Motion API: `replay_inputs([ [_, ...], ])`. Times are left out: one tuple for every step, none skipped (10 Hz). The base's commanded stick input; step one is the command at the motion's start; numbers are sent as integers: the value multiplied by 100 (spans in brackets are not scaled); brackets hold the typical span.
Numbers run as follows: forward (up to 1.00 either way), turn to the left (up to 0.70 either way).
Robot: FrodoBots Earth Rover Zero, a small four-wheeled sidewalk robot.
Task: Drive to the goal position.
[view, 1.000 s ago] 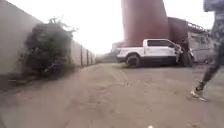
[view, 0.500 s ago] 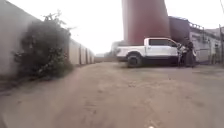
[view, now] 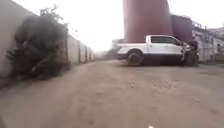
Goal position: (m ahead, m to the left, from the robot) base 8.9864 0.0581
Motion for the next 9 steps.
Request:
replay_inputs([
  [50,1],
  [50,1],
  [50,1],
  [50,1],
  [50,1],
  [50,1],
  [50,1],
  [50,1],
  [50,1],
])
